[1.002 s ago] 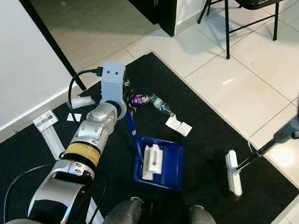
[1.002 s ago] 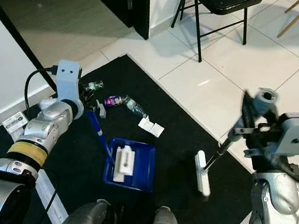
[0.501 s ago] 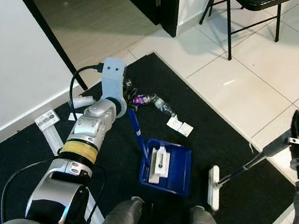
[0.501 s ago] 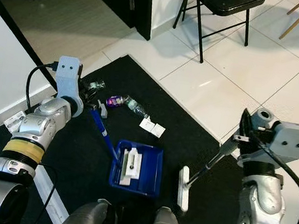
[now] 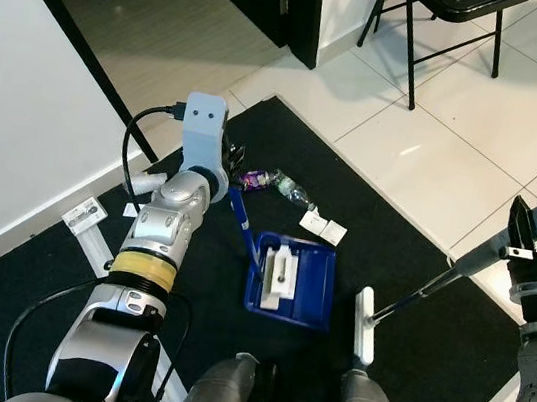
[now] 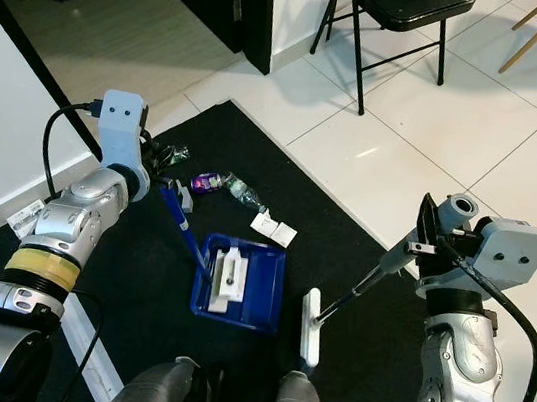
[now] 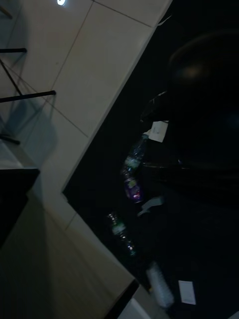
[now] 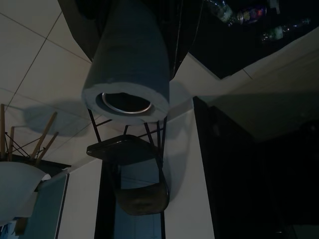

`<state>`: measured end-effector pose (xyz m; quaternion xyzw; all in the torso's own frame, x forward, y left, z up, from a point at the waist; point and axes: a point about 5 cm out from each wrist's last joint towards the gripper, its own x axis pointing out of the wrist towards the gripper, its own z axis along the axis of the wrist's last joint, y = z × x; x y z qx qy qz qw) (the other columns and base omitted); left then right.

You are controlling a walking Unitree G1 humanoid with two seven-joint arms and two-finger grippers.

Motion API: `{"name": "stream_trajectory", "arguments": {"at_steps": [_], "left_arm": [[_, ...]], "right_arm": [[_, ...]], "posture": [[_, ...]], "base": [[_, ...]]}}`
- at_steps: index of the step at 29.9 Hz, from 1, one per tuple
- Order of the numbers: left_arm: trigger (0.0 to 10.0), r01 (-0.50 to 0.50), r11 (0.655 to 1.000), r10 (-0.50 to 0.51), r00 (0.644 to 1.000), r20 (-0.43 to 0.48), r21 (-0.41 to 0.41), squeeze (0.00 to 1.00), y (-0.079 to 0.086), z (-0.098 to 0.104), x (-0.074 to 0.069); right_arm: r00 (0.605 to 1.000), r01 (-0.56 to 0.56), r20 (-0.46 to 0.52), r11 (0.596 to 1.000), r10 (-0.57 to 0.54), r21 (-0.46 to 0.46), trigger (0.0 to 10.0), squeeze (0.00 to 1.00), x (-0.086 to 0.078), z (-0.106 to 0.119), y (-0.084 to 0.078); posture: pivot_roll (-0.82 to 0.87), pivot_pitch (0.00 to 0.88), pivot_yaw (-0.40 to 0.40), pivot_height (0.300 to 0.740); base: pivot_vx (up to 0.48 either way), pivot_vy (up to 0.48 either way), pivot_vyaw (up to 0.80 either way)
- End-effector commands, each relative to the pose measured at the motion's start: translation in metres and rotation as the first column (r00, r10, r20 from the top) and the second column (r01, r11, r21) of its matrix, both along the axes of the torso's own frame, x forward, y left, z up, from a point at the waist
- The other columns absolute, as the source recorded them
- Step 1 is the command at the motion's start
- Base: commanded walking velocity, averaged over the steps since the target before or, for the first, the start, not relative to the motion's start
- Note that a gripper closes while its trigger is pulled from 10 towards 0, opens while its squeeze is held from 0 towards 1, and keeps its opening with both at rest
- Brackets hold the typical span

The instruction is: Sweep floor

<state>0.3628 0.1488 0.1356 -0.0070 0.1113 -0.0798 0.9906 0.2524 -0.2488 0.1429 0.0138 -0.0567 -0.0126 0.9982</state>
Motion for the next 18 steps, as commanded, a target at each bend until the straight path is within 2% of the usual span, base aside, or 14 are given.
{"name": "stream_trajectory", "arguments": {"at_steps": [1,18], "left_arm": [[10.0,-0.009,1.0,0.008,0.999,0.035,0.006,0.0,0.0014,0.0054,0.0004],[10.0,-0.015,1.0,0.015,0.999,0.036,0.008,0.0,-0.0004,0.0054,0.0001]], "right_arm": [[1.0,0.003,0.02,1.0,-0.003,0.001,10.0,0.0,-0.0008,0.001,-0.0012],[1.0,0.006,0.004,1.0,-0.006,0.004,10.0,0.0,-0.0023,-0.0035,-0.0033]], "posture": [[-0.22,0.156,0.114,0.74],[-0.22,0.161,0.114,0.74]], "base": [[0.315,0.0,0.0],[0.335,0.0,0.0]]}}
